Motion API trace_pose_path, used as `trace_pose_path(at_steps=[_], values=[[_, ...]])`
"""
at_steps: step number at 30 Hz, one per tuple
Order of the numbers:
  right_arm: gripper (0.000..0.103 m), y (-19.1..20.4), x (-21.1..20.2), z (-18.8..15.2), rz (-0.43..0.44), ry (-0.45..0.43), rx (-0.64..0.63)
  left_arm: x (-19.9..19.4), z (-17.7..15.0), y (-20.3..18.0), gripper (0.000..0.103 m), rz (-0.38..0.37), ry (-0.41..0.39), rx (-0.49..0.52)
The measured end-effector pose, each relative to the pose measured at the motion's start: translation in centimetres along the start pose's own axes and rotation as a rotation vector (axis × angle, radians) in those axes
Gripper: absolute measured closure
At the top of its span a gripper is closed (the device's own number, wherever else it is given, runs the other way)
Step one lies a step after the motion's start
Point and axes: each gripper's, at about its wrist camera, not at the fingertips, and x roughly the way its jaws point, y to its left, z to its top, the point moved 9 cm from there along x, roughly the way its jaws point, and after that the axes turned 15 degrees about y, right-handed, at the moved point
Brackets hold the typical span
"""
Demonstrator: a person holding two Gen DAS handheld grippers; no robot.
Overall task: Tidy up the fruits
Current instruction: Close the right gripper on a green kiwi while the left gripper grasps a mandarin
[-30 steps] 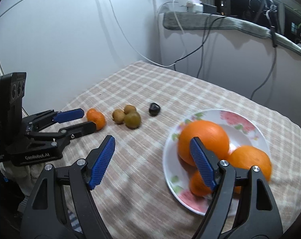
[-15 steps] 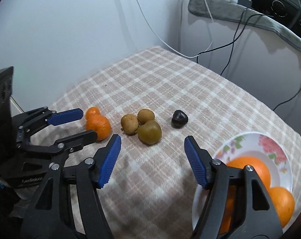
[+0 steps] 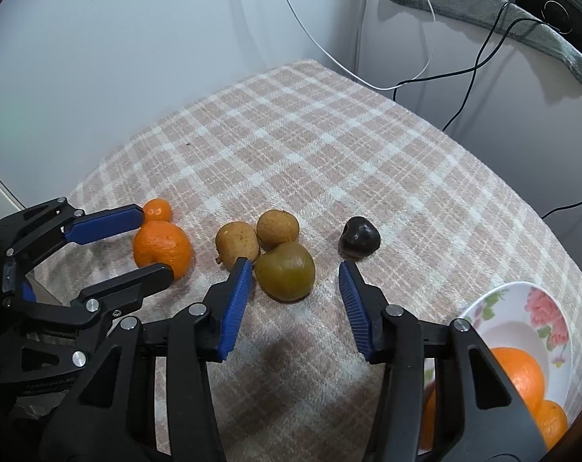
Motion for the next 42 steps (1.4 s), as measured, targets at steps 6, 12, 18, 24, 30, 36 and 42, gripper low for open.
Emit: trace_pose_path(at_steps=[6, 12, 18, 24, 30, 36, 42], values=[[0.055, 0.0, 0.8, 0.3, 0.028, 0.015, 0.002, 0.0, -0.2, -0.1, 0.055, 0.01, 0.004, 0.013], [0.067, 0.4, 1.2, 0.3, 0.041, 0.025, -0.01, 0.1, -0.2, 0.1, 0.056, 0.014, 0.009, 0.02], [0.07, 0.6, 1.1, 0.3, 0.04, 0.02, -0.015, 0.2, -0.1, 0.0, 0.065, 0.018, 0.009, 0.028], [0.071, 0.6, 0.9, 0.3, 0.046, 0.012, -0.008, 0.2, -0.1, 0.3, 0.066, 0.012, 0.003, 0.023], [0.072, 0.6, 0.2, -0.1, 0.051, -0.006, 0.0, -0.2, -0.1, 0.4, 0.067, -0.018, 0.002, -0.002], [0.072, 0.3, -0.9, -0.3, 0.054, -0.031, 0.008, -1.0, 0.2, -0.1, 0.067, -0.042, -0.01, -0.014], [0.072, 0.0, -2.3, -0.6, 0.057, -0.06, 0.016, -1.6, 0.5, -0.9, 0.067, -0.058, -0.024, -0.003]])
